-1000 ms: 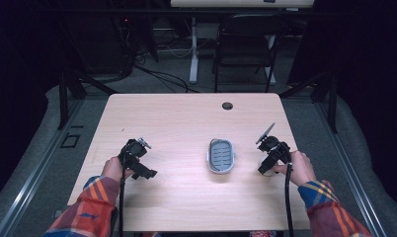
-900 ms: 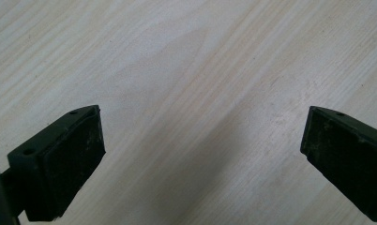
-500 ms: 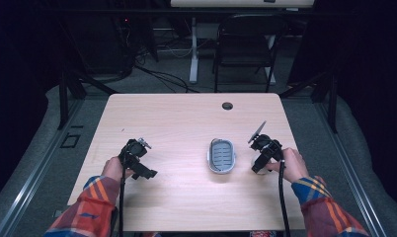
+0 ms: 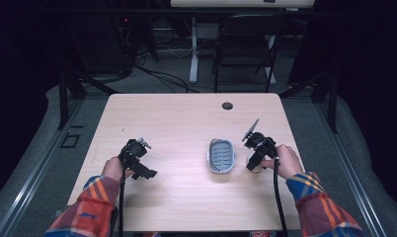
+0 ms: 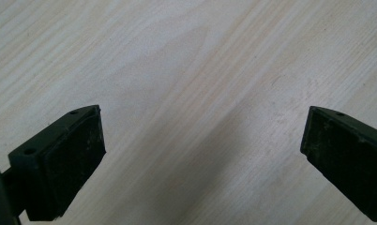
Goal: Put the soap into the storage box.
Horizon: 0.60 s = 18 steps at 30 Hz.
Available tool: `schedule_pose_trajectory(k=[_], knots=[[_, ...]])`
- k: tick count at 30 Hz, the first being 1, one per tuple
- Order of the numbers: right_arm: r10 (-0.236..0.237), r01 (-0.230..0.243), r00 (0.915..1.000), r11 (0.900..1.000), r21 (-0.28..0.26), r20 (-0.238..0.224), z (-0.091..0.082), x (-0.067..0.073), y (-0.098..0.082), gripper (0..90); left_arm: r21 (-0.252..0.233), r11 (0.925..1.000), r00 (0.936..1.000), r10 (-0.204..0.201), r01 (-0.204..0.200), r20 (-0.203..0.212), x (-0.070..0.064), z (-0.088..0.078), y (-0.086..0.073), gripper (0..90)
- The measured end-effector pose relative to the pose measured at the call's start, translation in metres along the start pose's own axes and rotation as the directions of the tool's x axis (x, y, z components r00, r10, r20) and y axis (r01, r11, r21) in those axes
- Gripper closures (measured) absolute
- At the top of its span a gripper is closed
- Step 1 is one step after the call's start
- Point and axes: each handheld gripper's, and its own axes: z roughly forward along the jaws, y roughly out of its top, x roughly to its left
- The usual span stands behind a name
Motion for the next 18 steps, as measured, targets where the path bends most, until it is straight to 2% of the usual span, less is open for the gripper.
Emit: schedule_pose_trajectory(k=[10,11,12,13,14,18], knots=[[-0.014,0.014,0.9999,1.000,-0.017,0.005,-0.005,0.005,0.010,23.9,-0.001,1.0000,1.0000,0.000,0.000,-0.001,0.000,0.000,0.000,0.0],[-0.030,0.030,0.9995,0.999,-0.011,0.011,-0.006,0.004,0.012,23.9,0.000,1.0000,1.0000,0.001,-0.001,-0.001,0.000,0.000,0.000,0.0],[-0.019,0.019,0.9998,1.000,-0.016,0.008,-0.006,0.005,0.012,23.9,0.000,1.0000,1.0000,0.000,0.000,-0.001,0.000,0.000,0.000,0.0],[-0.025,0.025,0.9997,0.999,-0.021,0.005,-0.006,0.005,0.013,23.9,0.000,1.0000,1.0000,0.000,0.000,-0.001,0.000,0.000,0.000,0.0],[-0.026,0.026,0.9996,1.000,-0.003,0.006,-0.008,0.006,0.014,23.9,0.000,1.0000,1.0000,0.000,0.000,-0.001,0.000,0.000,0.000,0.0],[-0.024,0.024,0.9996,1.000,-0.020,0.011,-0.011,0.007,0.016,23.9,0.000,1.0000,1.0000,-0.001,0.001,-0.001,0.000,-0.001,0.000,0.0]])
